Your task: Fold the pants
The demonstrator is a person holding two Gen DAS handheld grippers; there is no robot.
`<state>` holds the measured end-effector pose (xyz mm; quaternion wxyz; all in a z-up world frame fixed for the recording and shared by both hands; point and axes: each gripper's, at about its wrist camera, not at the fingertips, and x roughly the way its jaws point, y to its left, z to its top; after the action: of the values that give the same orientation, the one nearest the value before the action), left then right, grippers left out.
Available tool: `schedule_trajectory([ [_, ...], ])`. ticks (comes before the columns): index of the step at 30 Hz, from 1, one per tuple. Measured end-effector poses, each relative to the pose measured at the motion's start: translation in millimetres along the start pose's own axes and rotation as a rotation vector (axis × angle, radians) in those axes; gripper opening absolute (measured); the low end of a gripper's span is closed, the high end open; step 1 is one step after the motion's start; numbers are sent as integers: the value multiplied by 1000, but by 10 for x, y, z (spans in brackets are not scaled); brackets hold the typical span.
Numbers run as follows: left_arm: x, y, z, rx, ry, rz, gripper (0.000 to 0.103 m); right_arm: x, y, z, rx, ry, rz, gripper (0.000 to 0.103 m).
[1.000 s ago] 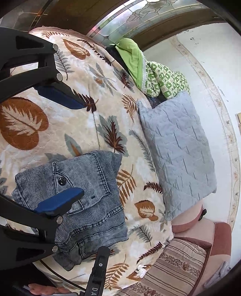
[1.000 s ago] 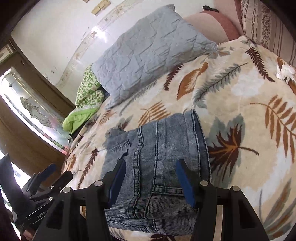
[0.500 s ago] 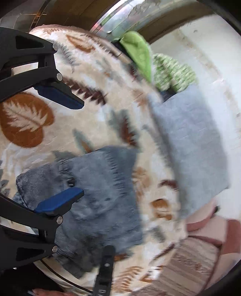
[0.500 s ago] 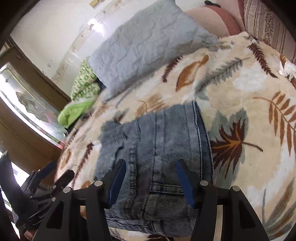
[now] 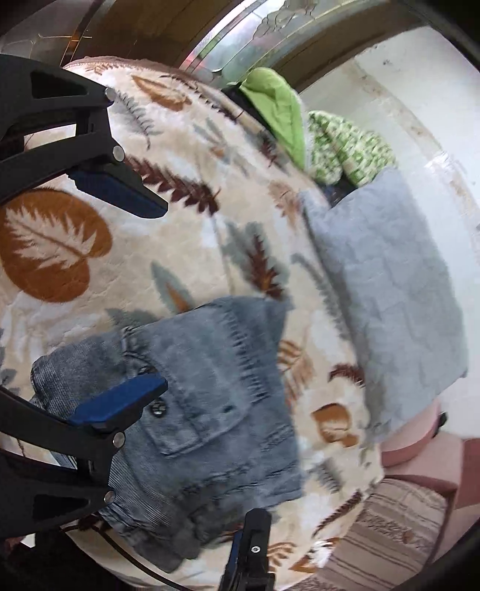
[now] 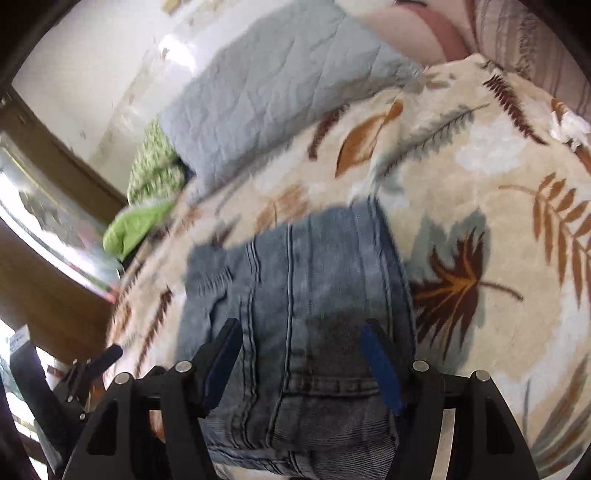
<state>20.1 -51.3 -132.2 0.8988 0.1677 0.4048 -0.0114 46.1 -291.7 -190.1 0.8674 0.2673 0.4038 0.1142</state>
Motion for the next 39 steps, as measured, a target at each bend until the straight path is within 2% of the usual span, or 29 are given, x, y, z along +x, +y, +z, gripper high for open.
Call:
schedule_trajectory([
  [5,-254,117,115,-36,-81,14,87,-85,4,45,19,-39,21,70],
  [14,-741,339,271,-97,-220,49,87,-136,16,53,8,-50,20,70],
  [19,-981,497,342,-140,-285,92,87,-151,5,58,13,-57,24,70],
  [27,-1075,676,356,-181,-302,135,87,-189,-6,54,19,-64,28,70],
  [39,-1084,684,316,-183,-297,143,87,-209,-29,38,25,-65,20,70],
])
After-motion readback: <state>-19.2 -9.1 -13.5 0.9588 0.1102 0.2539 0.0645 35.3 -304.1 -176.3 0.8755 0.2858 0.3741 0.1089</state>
